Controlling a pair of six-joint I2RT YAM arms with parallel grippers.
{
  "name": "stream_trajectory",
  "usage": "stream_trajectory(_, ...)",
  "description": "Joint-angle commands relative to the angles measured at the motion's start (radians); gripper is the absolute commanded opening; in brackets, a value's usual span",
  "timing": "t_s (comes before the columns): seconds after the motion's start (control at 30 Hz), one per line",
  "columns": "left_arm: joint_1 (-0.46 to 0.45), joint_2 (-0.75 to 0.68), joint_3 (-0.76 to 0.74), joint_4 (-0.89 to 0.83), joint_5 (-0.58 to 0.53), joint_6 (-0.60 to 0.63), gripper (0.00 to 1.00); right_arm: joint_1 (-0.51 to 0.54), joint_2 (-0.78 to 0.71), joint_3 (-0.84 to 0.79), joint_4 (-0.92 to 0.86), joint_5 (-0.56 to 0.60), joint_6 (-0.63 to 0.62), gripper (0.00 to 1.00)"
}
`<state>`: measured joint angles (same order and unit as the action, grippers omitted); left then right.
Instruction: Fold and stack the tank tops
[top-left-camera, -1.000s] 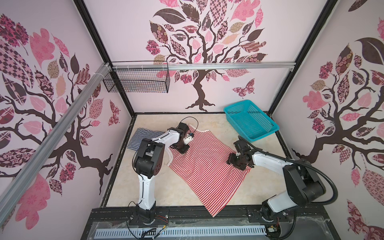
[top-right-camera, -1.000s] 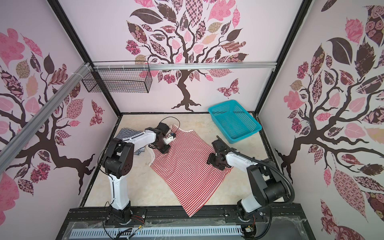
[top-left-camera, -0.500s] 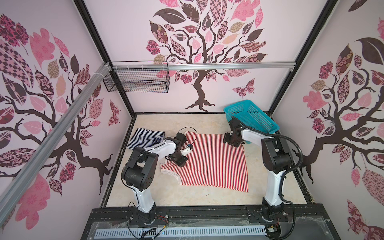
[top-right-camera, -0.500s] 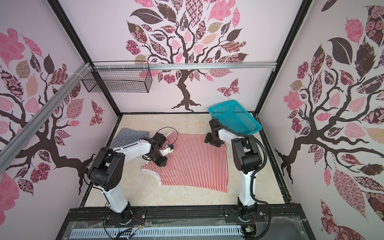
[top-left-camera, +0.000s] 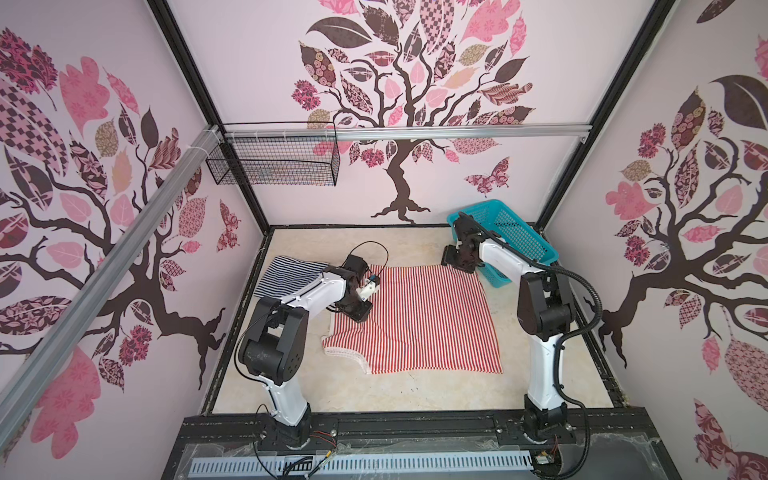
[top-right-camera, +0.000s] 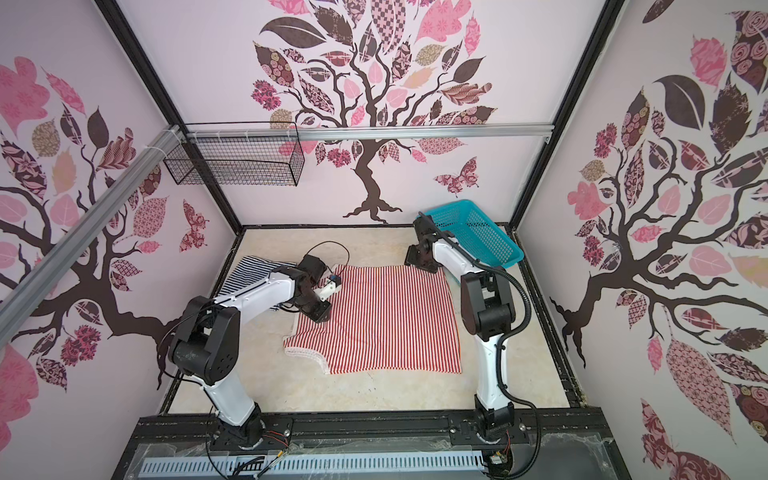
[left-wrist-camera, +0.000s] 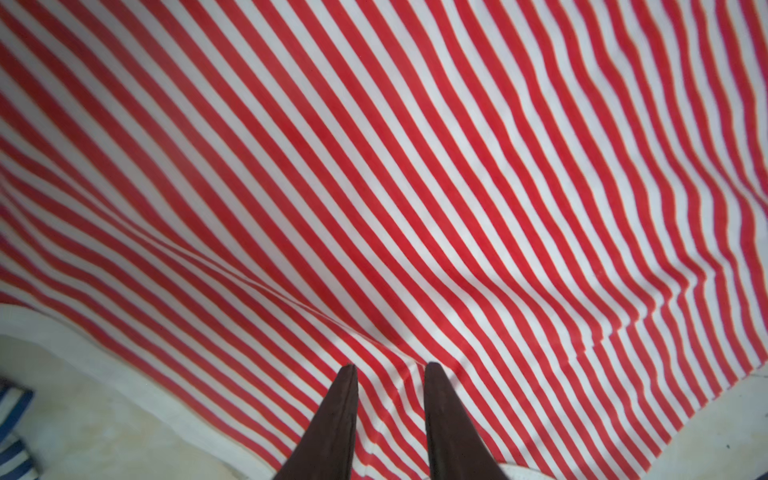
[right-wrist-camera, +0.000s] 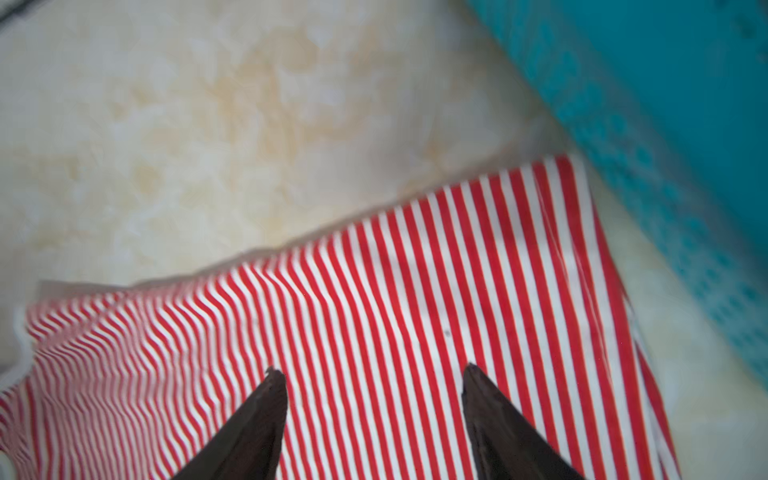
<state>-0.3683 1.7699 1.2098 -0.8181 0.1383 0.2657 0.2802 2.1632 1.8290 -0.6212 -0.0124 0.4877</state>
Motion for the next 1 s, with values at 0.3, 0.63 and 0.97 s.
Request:
stream_trajectory(0.3,0.003,-0.028,-0.026,0.025,-0.040,-0.014,0.31,-0.071,0.380,0.578,-0.256,0.157,-0.025,0.70)
stream_trajectory(0.63,0.005,-0.030,-0.055,0.051,-0.044,-0.016,0.31,-0.180,0.225,0.432,-0.208,0.104,-0.040,0.70)
stream_trajectory(0.97,0.005,-0.053,-0.084,0.059,-0.092,-0.006,0.31,0.011,-0.267,-0.233,0.050,-0.021,0.018,0.70)
